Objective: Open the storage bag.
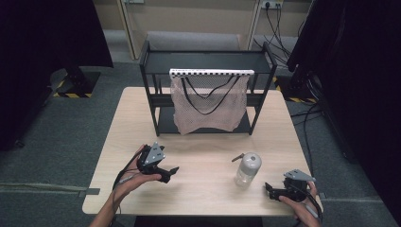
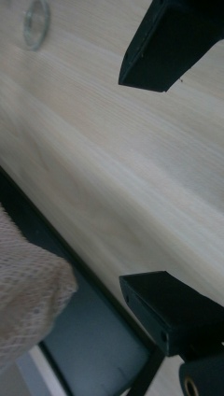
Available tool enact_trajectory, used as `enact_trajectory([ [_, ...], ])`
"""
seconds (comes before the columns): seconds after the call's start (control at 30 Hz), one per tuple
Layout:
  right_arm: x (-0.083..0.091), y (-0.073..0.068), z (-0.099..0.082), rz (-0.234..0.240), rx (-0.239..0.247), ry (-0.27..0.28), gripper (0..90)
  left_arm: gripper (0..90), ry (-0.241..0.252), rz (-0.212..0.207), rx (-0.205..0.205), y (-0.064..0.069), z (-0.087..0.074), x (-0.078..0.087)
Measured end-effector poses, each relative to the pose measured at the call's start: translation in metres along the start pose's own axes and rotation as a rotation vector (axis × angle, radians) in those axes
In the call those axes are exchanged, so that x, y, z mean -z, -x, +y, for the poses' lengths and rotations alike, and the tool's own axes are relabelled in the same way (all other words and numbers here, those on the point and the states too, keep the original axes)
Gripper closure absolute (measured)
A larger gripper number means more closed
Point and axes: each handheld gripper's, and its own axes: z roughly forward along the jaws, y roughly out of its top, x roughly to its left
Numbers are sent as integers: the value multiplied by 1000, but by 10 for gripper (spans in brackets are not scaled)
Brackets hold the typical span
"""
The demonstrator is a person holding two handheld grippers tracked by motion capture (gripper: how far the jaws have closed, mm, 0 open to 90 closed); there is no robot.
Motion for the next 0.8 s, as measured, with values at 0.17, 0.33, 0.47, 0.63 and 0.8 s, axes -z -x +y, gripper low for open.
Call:
enact_trajectory([
  [0.17, 0, 0, 0, -1, -1, 0, 3, 43, 38, -10, -23, 3, 18, -1],
  [0.33, 0, 0, 0, -1, -1, 0, 3, 43, 53, -9, -42, 6, 30, -3],
  [0.47, 0, 0, 0, -1, -1, 0, 3, 50, 66, -19, -47, 7, 38, -5],
  [0.63, 0, 0, 0, -1, -1, 0, 3, 60, 84, -33, -79, 11, 51, -8],
  [0.8, 0, 0, 0, -1, -1, 0, 3, 77, 97, -41, -96, 12, 66, -11],
])
